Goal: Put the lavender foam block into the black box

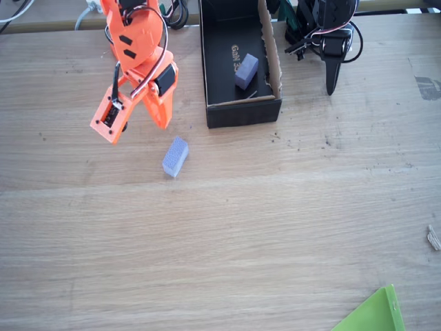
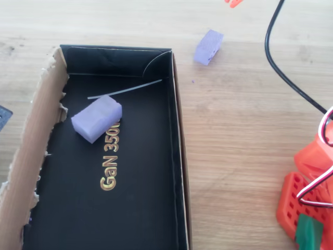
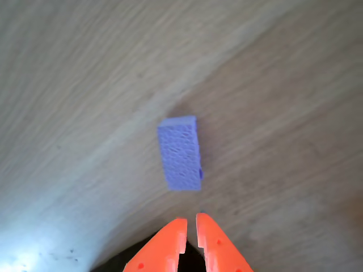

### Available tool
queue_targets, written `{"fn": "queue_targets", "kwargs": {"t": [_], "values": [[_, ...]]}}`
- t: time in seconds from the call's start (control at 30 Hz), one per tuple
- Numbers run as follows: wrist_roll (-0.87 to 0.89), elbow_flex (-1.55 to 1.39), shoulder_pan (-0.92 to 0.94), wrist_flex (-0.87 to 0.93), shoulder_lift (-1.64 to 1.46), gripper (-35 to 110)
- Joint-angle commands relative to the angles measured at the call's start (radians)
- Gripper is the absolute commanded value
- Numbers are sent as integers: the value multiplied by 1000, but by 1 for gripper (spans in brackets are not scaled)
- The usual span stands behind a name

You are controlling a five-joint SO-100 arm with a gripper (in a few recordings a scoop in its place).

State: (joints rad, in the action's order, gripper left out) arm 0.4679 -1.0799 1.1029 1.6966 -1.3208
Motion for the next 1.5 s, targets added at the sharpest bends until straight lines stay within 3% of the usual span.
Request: {"fn": "queue_targets", "kwargs": {"t": [0.0,0.67,1.03,1.47], "values": [[-72,29,21,28,-78,0],[28,-28,-133,37,-109,1],[26,-130,-95,-14,-187,19],[9,-186,-75,-26,-245,28]]}}
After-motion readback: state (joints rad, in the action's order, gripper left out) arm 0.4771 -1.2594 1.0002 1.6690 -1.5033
